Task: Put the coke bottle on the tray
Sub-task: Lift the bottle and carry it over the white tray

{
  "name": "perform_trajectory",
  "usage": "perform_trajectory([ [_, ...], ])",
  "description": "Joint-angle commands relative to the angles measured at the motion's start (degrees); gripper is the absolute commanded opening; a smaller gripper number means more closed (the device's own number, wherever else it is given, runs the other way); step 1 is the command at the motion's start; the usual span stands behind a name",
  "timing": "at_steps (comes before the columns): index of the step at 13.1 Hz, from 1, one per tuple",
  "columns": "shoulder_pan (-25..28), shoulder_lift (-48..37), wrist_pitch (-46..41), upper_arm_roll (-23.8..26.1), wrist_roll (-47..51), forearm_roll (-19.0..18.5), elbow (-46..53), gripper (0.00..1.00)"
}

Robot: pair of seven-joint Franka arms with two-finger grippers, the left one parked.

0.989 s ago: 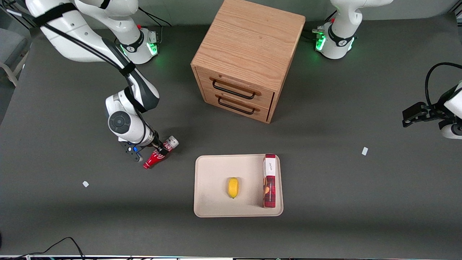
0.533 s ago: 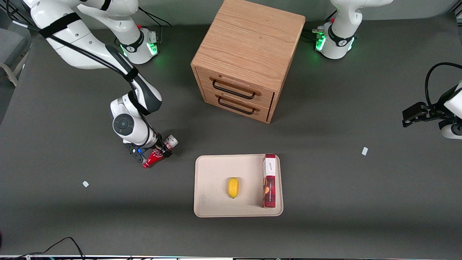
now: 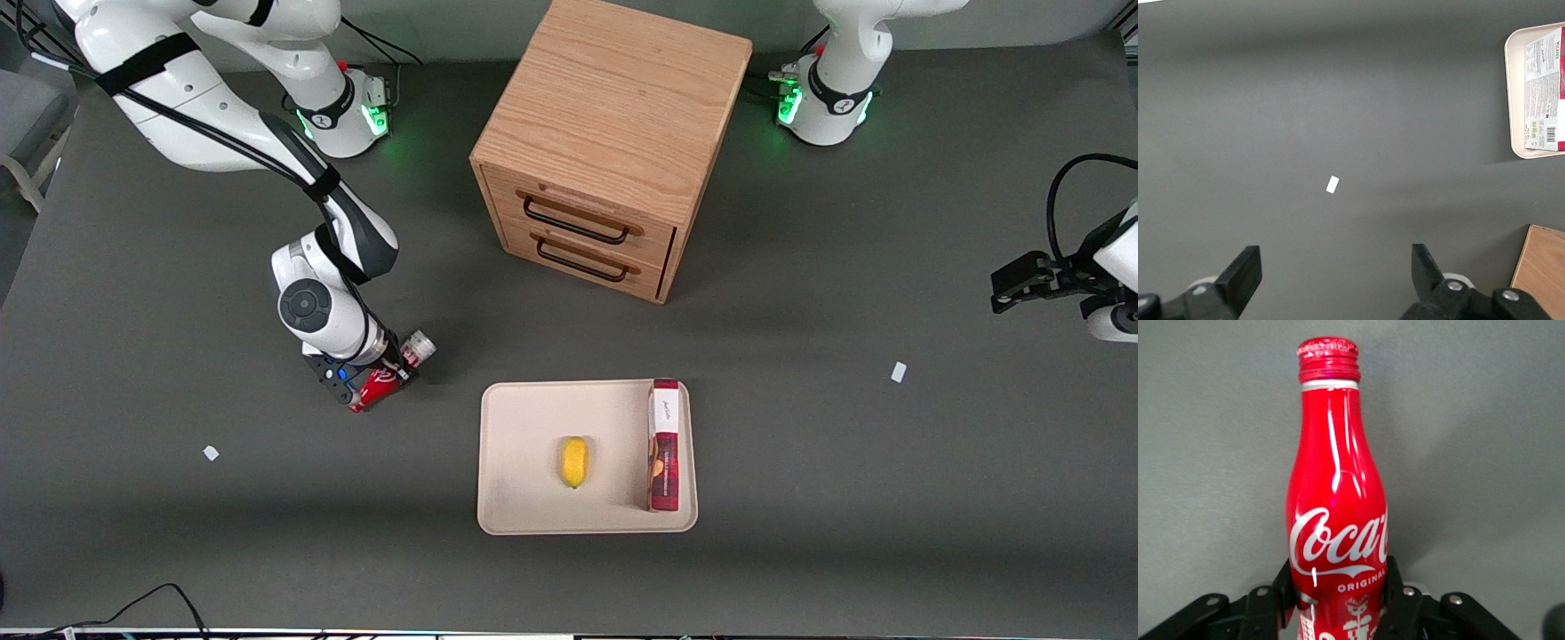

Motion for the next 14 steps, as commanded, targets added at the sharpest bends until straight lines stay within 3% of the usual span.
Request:
perform_trajectory([
  [1,0.2,-1.2,-3.4,0.2,1.0,-1.9,4.5,0.0],
  [5,1.5,-0.7,-17.1,4.1,-6.5,-2.1,18.7,0.0],
  [8,5.9,3.0,-27.2,4.0,-20.2,-2.1,33.8,0.0],
  [10,10.8,8.7,-34.0,3.3,-21.5,-2.3,46.2,0.0],
  [12,15.6,13.8,-34.8,2.1,-24.7,-4.9,54.2,0.0],
  [14,18.6,17.9,-34.2,-0.5,-34.2,-5.0,58.8,0.0],
])
